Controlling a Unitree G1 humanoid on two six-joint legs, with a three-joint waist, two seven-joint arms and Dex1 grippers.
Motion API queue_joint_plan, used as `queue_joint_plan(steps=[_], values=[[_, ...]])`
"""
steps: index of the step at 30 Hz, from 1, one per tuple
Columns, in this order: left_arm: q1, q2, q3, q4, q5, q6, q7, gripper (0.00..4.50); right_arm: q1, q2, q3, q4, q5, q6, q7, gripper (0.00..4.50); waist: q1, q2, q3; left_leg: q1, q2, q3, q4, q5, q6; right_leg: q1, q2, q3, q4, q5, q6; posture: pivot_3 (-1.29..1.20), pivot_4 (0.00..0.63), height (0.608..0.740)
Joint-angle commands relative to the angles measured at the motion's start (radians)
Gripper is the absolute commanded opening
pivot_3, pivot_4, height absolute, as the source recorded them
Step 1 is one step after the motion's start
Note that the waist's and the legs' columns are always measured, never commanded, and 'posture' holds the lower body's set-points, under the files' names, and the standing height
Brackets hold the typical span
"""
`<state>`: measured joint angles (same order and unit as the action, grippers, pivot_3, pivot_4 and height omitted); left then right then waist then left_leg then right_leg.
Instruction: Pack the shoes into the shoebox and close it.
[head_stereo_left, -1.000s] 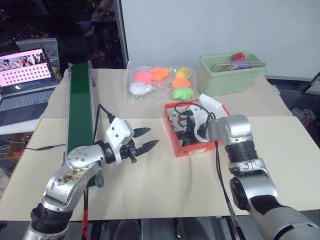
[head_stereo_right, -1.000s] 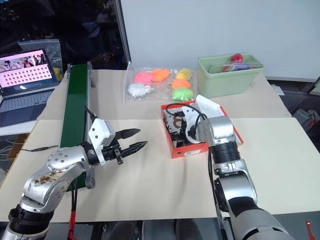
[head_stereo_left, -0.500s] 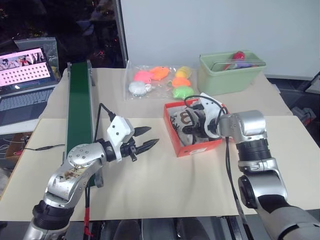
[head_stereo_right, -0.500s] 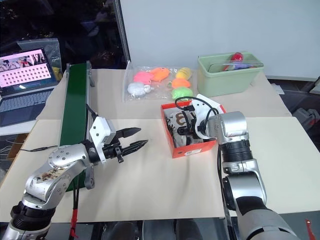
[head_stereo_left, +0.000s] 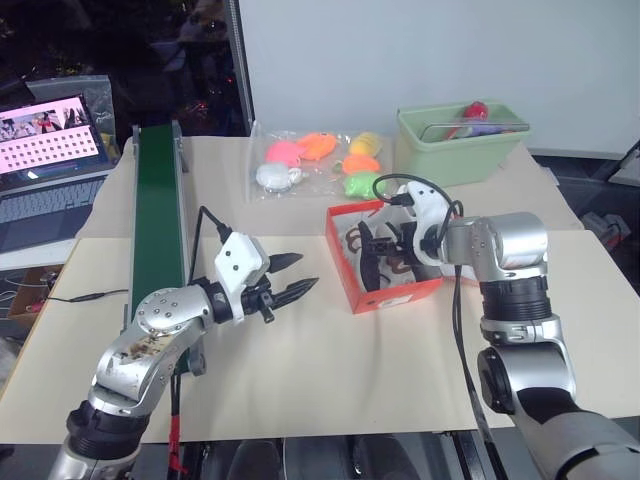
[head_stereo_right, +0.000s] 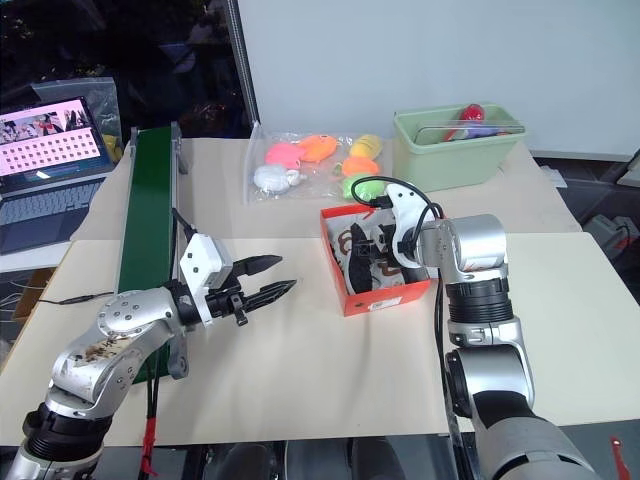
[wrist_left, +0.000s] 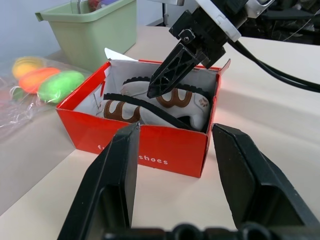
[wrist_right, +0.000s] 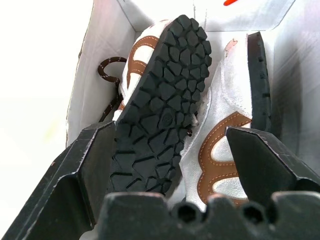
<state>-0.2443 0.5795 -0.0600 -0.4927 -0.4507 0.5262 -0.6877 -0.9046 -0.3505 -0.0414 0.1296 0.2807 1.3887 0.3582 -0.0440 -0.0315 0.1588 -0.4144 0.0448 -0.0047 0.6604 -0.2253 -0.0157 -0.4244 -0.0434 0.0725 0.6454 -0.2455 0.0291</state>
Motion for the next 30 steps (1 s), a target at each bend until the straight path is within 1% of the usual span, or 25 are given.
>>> queue_joint_plan(steps=[1, 3, 5, 8, 10, 11, 12, 14, 17, 19, 20, 21, 22, 23, 24, 26, 27, 29, 30], values=[[-0.025, -0.005, 0.007, -0.005, 0.005, -0.025, -0.007, 2.46, -0.015, 0.005, -0.027, -0.048, 0.011, -0.005, -0.013, 4.12, 0.0, 0.0, 0.0, 0.0, 0.0, 0.0, 0.0, 0.0, 0.0, 0.0, 0.0, 0.0, 0.0, 0.0, 0.0, 0.0, 0.15, 0.729], [-0.026, -0.006, 0.007, -0.004, 0.005, -0.025, -0.008, 2.46, -0.007, 0.004, -0.035, -0.066, 0.009, -0.017, -0.02, 4.12, 0.0, 0.0, 0.0, 0.0, 0.0, 0.0, 0.0, 0.0, 0.0, 0.0, 0.0, 0.0, 0.0, 0.0, 0.0, 0.0, 0.15, 0.729], [-0.025, -0.007, 0.008, -0.005, 0.005, -0.025, -0.008, 2.46, 0.008, -0.023, -0.036, -0.111, 0.007, -0.051, -0.013, 4.12, 0.0, 0.0, 0.0, 0.0, 0.0, 0.0, 0.0, 0.0, 0.0, 0.0, 0.0, 0.0, 0.0, 0.0, 0.0, 0.0, 0.15, 0.729], [-0.017, -0.009, 0.008, -0.004, 0.007, -0.029, -0.008, 2.46, 0.011, -0.071, -0.111, -0.185, 0.061, -0.041, 0.036, 4.12, 0.002, 0.001, 0.001, 0.0, 0.0, 0.0, 0.0, 0.0, 0.0, 0.0, 0.0, 0.0, 0.0, 0.0, 0.0, 0.0, 0.15, 0.729], [-0.013, -0.008, 0.008, -0.003, 0.005, -0.031, -0.013, 2.46, 0.015, -0.126, -0.156, -0.239, 0.11, -0.024, 0.088, 4.12, 0.006, 0.002, 0.002, -0.001, 0.0, 0.0, 0.0, 0.0, 0.0, 0.0, 0.0, 0.0, 0.0, 0.0, 0.0, 0.0, 0.15, 0.729], [-0.012, -0.007, 0.004, -0.001, 0.004, -0.032, -0.019, 2.46, 0.014, -0.153, -0.211, -0.276, 0.163, 0.015, 0.126, 3.61, 0.007, 0.002, 0.002, -0.001, 0.0, 0.0, 0.0, 0.0, 0.0, 0.0, 0.0, 0.0, 0.0, 0.0, 0.0, 0.0, 0.15, 0.729], [-0.011, -0.006, 0.002, -0.001, 0.004, -0.033, -0.023, 2.46, 0.014, -0.169, -0.249, -0.301, 0.201, 0.044, 0.151, 3.41, 0.009, 0.002, 0.003, -0.001, 0.0, 0.0, 0.0, 0.0, 0.0, 0.0, 0.0, 0.0, 0.0, 0.0, 0.0, 0.0, 0.15, 0.729], [-0.009, -0.006, -0.002, 0.003, 0.005, -0.036, -0.032, 2.46, 0.023, -0.206, -0.305, -0.347, 0.272, 0.088, 0.198, 2.74, 0.008, 0.002, 0.003, -0.001, 0.0, 0.0, 0.0, 0.0, 0.0, 0.0, 0.0, 0.0, -0.001, 0.0, 0.0, 0.0, 0.15, 0.729], [-0.017, -0.014, -0.013, 0.011, 0.007, -0.038, -0.044, 2.46, 0.107, -0.321, -0.357, -0.423, 0.356, 0.073, 0.303, 1.66, 0.006, 0.002, 0.003, 0.0, 0.0, 0.0, 0.0, 0.0, 0.0, 0.001, 0.0, 0.0, -0.001, 0.0, 0.0, 0.0, 0.15, 0.729], [-0.023, -0.019, -0.019, 0.016, 0.008, -0.039, -0.052, 2.46, 0.214, -0.408, -0.395, -0.472, 0.401, 0.035, 0.381, 0.97, 0.013, 0.002, 0.003, 0.0, 0.0, 0.0, 0.0, 0.0, 0.0, 0.001, 0.0, 0.0, -0.001, 0.0, 0.0, 0.0, 0.15, 0.729], [-0.028, -0.02, -0.021, 0.02, 0.008, -0.039, -0.054, 2.46, 0.295, -0.456, -0.416, -0.495, 0.399, -0.02, 0.422, 0.56, 0.013, 0.002, 0.003, 0.0, 0.0, 0.0, 0.0, 0.0, 0.0, 0.002, 0.0, -0.001, -0.002, 0.0, 0.0, 0.0, 0.15, 0.729], [-0.032, -0.019, -0.022, 0.026, 0.009, -0.042, -0.059, 2.46, 0.379, -0.502, -0.426, -0.516, 0.39, -0.058, 0.453, 0.25, 0.017, 0.002, 0.003, 0.0, 0.0, 0.0, 0.0, 0.0, 0.0, 0.002, 0.0, 0.0, -0.002, 0.0, 0.0, 0.0, 0.15, 0.729], [-0.037, -0.018, -0.023, 0.033, 0.01, -0.045, -0.064, 2.46, 0.483, -0.535, -0.45, -0.544, 0.383, -0.102, 0.495, 0.04, 0.02, 0.002, 0.003, 0.0, -0.001, 0.0, 0.001, 0.0, 0.0, 0.002, 0.0, 0.0, -0.002, 0.0, 0.0, 0.0, 0.15, 0.729], [-0.04, -0.016, -0.023, 0.039, 0.01, -0.047, -0.069, 2.46, 0.555, -0.557, -0.466, -0.563, 0.382, -0.134, 0.524, 0.04, 0.025, 0.002, 0.003, 0.0, -0.001, 0.0, 0.001, 0.0, 0.0, 0.002, 0.0, 0.0, -0.002, 0.0, 0.0, 0.0, 0.15, 0.729], [-0.048, -0.015, -0.026, 0.046, 0.01, -0.05, -0.077, 2.46, 0.659, -0.576, -0.463, -0.573, 0.356, -0.178, 0.541, 0.04, 0.027, 0.002, 0.003, 0.0, -0.001, 0.0, 0.001, 0.0, 0.0, 0.002, 0.0, 0.0, -0.002, 0.0, 0.001, 0.0, 0.15, 0.729], [-0.066, -0.016, -0.034, 0.059, 0.01, -0.054, -0.093, 2.46, 0.806, -0.6, -0.384, -0.574, 0.261, -0.28, 0.508, 0.04, 0.028, 0.002, 0.003, 0.001, -0.001, 0.0, 0.001, 0.0, 0.0, 0.002, 0.0, 0.001, -0.001, 0.0, 0.001, 0.0, 0.15, 0.729], [-0.073, -0.017, -0.038, 0.063, 0.01, -0.055, -0.101, 2.46, 0.854, -0.602, -0.338, -0.565, 0.214, -0.327, 0.476, 0.04, 0.026, 0.002, 0.003, 0.002, -0.001, 0.0, 0.001, 0.0, 0.0, 0.003, 0.0, 0.0, -0.001, 0.0, 0.001, 0.0, 0.15, 0.729], [-0.08, -0.019, -0.047, 0.067, 0.014, -0.059, -0.113, 2.46, 0.895, -0.58, -0.262, -0.526, 0.138, -0.389, 0.404, 0.04, 0.015, 0.002, 0.003, 0.004, -0.001, 0.003, 0.002, 0.0, 0.0, 0.004, 0.0, 0.003, 0.0, -0.001, 0.001, 0.0, 0.15, 0.729], [-0.082, -0.018, -0.051, 0.068, 0.018, -0.064, -0.12, 2.46, 0.903, -0.561, -0.232, -0.501, 0.104, -0.42, 0.37, 0.04, 0.009, 0.002, 0.003, 0.006, -0.001, 0.003, 0.002, 0.0, 0.0, 0.005, 0.0, 0.004, 0.0, -0.003, 0.006, 0.0, 0.15, 0.729]])
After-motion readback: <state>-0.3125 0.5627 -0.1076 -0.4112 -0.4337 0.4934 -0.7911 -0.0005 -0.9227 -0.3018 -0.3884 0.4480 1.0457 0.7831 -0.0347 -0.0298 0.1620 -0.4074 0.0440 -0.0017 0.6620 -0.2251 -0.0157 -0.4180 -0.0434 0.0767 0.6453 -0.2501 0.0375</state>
